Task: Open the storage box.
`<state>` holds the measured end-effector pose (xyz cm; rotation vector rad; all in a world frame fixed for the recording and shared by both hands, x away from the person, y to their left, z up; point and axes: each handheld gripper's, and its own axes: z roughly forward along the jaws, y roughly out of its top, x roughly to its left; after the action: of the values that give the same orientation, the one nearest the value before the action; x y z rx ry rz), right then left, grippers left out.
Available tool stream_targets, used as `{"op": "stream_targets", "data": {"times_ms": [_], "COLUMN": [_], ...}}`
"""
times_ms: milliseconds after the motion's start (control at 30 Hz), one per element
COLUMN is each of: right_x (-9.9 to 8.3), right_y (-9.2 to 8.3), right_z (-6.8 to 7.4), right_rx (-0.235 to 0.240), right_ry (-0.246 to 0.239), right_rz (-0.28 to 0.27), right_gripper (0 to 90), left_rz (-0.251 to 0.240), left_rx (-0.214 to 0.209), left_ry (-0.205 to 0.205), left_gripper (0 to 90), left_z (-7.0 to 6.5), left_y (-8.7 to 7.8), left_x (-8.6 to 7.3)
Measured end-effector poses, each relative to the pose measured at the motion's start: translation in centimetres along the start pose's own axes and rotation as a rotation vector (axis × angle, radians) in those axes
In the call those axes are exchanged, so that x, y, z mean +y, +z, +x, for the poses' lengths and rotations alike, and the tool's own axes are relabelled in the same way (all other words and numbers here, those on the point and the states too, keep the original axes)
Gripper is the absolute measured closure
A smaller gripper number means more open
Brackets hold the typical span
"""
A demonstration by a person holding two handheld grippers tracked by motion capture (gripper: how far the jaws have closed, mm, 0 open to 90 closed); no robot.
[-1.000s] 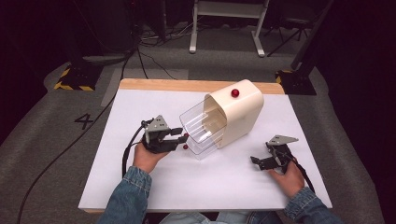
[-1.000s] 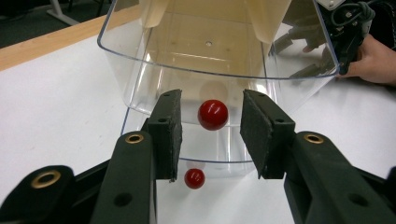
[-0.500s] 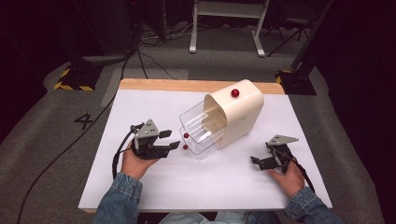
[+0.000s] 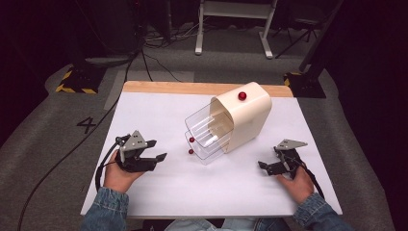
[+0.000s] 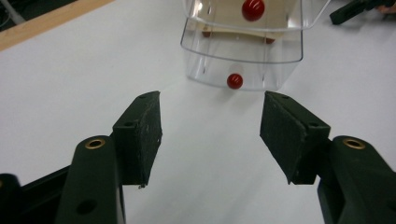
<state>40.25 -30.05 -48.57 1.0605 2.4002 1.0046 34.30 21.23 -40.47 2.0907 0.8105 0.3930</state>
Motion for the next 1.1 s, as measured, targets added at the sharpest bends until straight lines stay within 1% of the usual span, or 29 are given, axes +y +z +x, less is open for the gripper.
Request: {"op": "stream_targets", "data": {"times_ms": [67, 100, 167, 233, 333, 367, 400, 433, 567, 600, 700, 767, 800, 833, 900, 967, 1033, 1100], "right_x": [0.0, 0.0, 0.0, 0.0, 0.0, 0.0, 0.0, 0.0, 0.0, 0.0, 0.0, 0.0, 0.0, 0.0, 0.0, 0.0, 0.0, 0.0], "right_y": [0.0, 0.0, 0.0, 0.0, 0.0, 0.0, 0.0, 0.0, 0.0, 0.0, 0.0, 0.0, 0.0, 0.0, 0.0, 0.0, 0.0, 0.0], "right_z": [0.0, 0.0, 0.0, 0.0, 0.0, 0.0, 0.0, 0.0, 0.0, 0.0, 0.0, 0.0, 0.0, 0.0, 0.0, 0.0, 0.0, 0.0], "right_rx": [0.000, 0.000, 0.000, 0.000, 0.000, 0.000, 0.000, 0.000, 0.000, 0.000, 0.000, 0.000, 0.000, 0.000, 0.000, 0.000, 0.000, 0.000], "right_ry": [-0.001, -0.001, 0.000, 0.000, 0.000, 0.000, 0.000, 0.000, 0.000, 0.000, 0.000, 0.000, 0.000, 0.000, 0.000, 0.000, 0.000, -0.001], "right_rz": [0.000, 0.000, 0.000, 0.000, 0.000, 0.000, 0.000, 0.000, 0.000, 0.000, 0.000, 0.000, 0.000, 0.000, 0.000, 0.000, 0.000, 0.000], "right_gripper": [2.7, 2.7, 2.7, 2.7, 2.7, 2.7, 2.7, 2.8, 2.7, 2.7, 2.7, 2.7, 2.8, 2.7, 2.7, 2.7, 2.7, 2.7], "left_rz": [0.029, 0.046, 0.077, 0.106, 0.150, 0.166, 0.176, 0.182, 0.205, 0.211, 0.236, 0.250, 0.263, 0.269, 0.275, 0.274, 0.247, 0.211], "left_rx": [-0.007, -0.003, 0.010, 0.025, 0.048, 0.056, 0.069, 0.068, 0.073, 0.081, 0.083, 0.076, 0.082, 0.089, 0.079, 0.086, 0.096, 0.101], "left_ry": [-0.025, -0.037, -0.049, -0.053, -0.048, -0.054, -0.048, -0.051, -0.083, -0.089, -0.089, -0.104, -0.098, -0.083, -0.087, -0.079, -0.075, -0.086], "left_gripper": [38.1, 37.9, 37.9, 37.8, 37.6, 37.5, 37.3, 37.4, 37.4, 37.3, 37.2, 36.9, 36.6, 36.6, 36.3, 35.7, 34.9, 32.4], "left_z": [0.3, 0.4, 0.6, 0.8, 1.0, 1.0, 1.1, 1.2, 1.7, 1.7, 2.0, 2.1, 2.0, 1.9, 1.8, 1.7, 1.7, 1.9], "left_y": [0.2, 0.3, 0.5, 0.6, 0.9, 1.0, 1.1, 1.1, 1.2, 1.3, 1.5, 1.8, 1.9, 2.0, 2.3, 2.7, 2.7, 2.9], "left_x": [-0.5, -0.7, -1.2, -1.7, -2.5, -2.8, -3.0, -3.3, -4.4, -4.7, -5.3, -5.7, -5.8, -5.8, -5.9, -6.1, -6.3, -6.7]}}
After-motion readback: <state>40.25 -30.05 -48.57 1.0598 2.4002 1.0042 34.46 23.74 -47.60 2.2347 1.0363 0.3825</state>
